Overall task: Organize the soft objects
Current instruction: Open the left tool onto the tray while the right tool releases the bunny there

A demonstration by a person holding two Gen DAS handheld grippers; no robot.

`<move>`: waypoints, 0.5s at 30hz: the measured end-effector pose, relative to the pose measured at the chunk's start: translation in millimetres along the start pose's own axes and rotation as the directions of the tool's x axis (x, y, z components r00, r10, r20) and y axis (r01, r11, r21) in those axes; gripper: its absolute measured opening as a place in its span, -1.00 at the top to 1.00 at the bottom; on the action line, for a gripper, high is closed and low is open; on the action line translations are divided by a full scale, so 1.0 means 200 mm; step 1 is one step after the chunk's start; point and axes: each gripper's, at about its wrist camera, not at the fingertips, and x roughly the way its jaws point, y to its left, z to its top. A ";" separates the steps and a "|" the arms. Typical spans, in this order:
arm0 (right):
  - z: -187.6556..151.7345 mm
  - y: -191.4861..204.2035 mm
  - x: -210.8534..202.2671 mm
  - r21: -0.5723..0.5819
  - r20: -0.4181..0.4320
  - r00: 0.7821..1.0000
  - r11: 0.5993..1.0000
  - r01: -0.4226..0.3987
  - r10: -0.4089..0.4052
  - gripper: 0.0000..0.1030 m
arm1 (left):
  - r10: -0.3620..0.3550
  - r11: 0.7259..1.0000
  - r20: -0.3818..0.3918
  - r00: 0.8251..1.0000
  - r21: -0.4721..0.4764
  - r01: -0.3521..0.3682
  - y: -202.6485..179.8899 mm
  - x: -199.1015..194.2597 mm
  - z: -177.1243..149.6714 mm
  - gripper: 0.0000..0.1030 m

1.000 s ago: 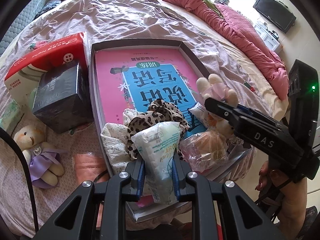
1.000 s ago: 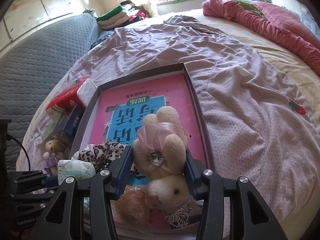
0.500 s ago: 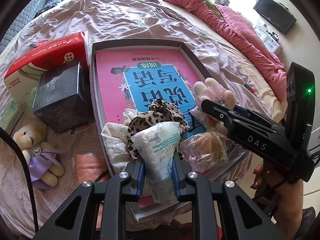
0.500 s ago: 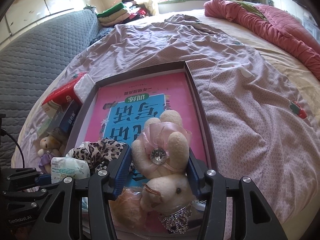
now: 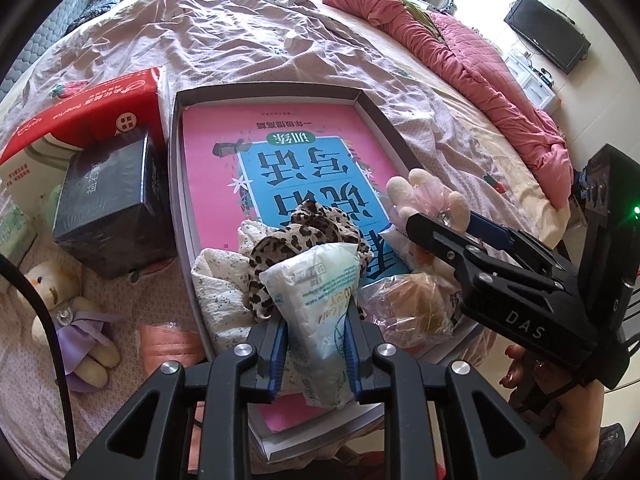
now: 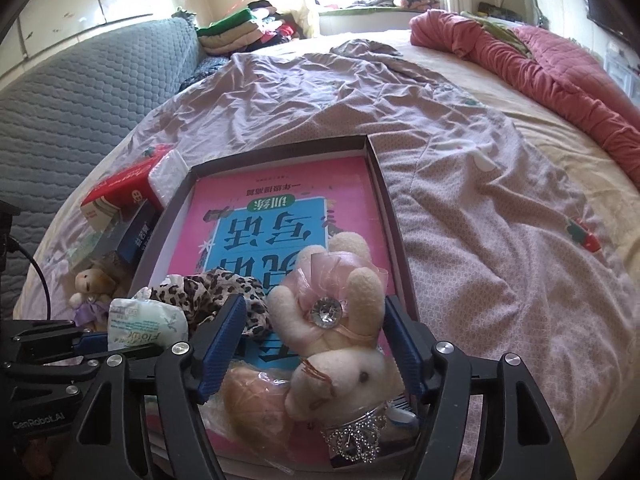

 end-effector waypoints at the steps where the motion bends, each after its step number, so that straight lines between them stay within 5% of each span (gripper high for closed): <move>1: 0.00 0.00 -0.01 -0.004 0.006 1.000 1.000 0.005 -0.005 -0.41 | 0.002 1.000 0.001 1.000 0.003 -0.002 0.00 0.00 0.00 0.51; 15: -0.01 0.01 -0.05 -0.011 0.011 0.999 0.999 0.032 -0.031 -0.45 | 0.020 1.000 0.003 1.000 0.007 -0.020 0.00 -0.03 -0.01 0.11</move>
